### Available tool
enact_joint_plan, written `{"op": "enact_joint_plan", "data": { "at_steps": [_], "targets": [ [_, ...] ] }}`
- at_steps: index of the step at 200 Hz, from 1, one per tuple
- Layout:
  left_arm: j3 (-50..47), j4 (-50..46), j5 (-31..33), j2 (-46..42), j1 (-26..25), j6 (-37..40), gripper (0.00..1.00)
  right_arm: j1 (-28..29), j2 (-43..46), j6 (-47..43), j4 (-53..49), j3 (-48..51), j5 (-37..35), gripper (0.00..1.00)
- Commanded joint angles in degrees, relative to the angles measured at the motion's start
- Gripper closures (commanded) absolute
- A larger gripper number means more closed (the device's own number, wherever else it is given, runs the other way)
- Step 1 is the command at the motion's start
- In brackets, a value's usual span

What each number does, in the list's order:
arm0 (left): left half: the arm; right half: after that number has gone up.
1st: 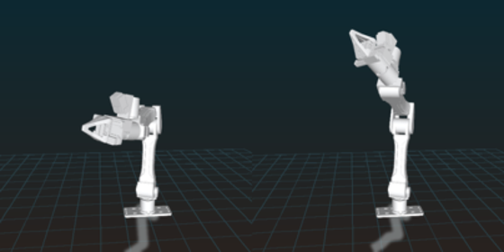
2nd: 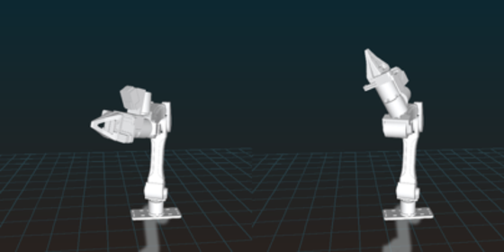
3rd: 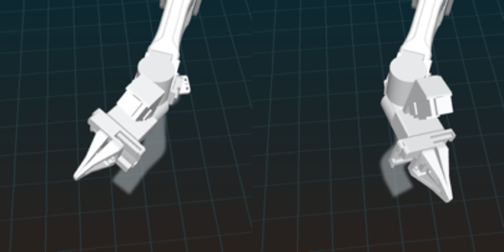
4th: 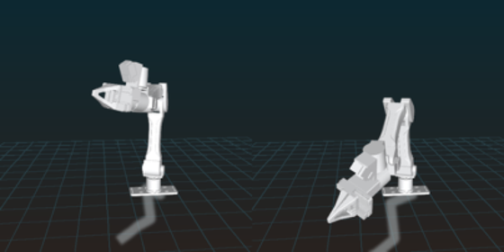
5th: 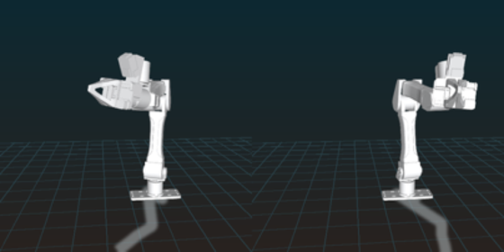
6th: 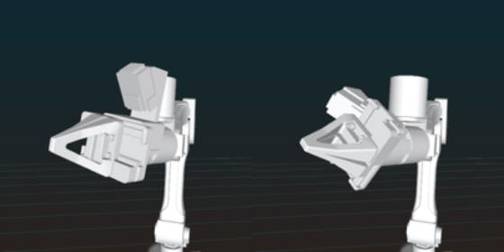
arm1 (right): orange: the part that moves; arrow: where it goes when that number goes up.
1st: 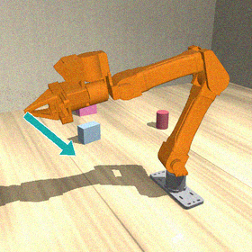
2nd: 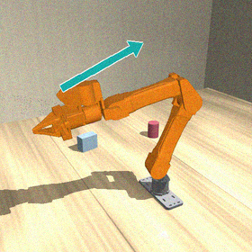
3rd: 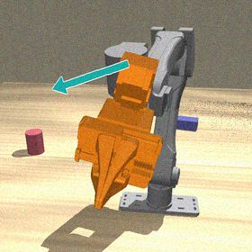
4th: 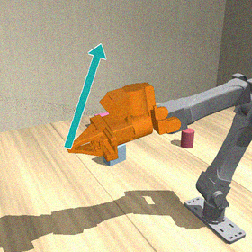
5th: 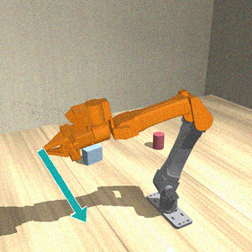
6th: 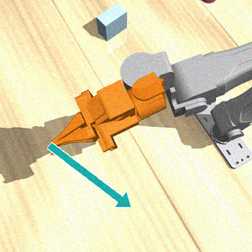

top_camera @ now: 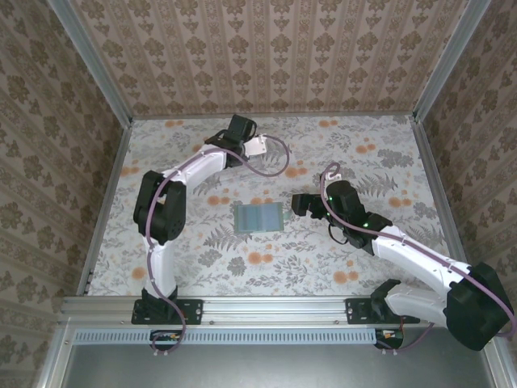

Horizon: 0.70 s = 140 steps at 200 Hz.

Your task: Take the credit cards out of the card holder

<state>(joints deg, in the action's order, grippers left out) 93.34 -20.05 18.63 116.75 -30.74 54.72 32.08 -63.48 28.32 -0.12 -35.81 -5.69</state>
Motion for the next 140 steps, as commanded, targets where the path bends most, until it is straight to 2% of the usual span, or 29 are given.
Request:
{"op": "enact_joint_plan", "data": {
  "at_steps": [1,36,79,93,109,140],
  "targets": [
    [2.4,1.2,1.8,1.6,0.9,-1.6,0.77,-0.4,-0.1,0.5,1.0,0.4,0.7,0.0],
    [2.0,1.7,2.5,1.3,1.2,-2.3,0.77,-0.4,-0.5,0.5,1.1,0.5,1.1,0.0],
    [-0.1,0.8,0.1,-4.5,1.0,-8.2,0.76,-0.5,-1.5,0.1,1.1,0.0,2.1,0.0],
    [-2.3,1.1,-0.9,-7.6,1.2,-11.3,0.71,-0.5,-1.8,0.0,1.2,-0.1,2.8,0.0],
    [-5.2,1.1,-1.5,-11.5,1.6,-14.9,0.7,-0.5,-2.1,-0.2,1.7,-0.1,3.6,0.0],
    [-11.6,-0.1,-3.1,-21.1,2.4,-29.3,0.68,-0.2,-3.7,-1.0,3.4,-0.3,7.2,0.0]
  ]
}}
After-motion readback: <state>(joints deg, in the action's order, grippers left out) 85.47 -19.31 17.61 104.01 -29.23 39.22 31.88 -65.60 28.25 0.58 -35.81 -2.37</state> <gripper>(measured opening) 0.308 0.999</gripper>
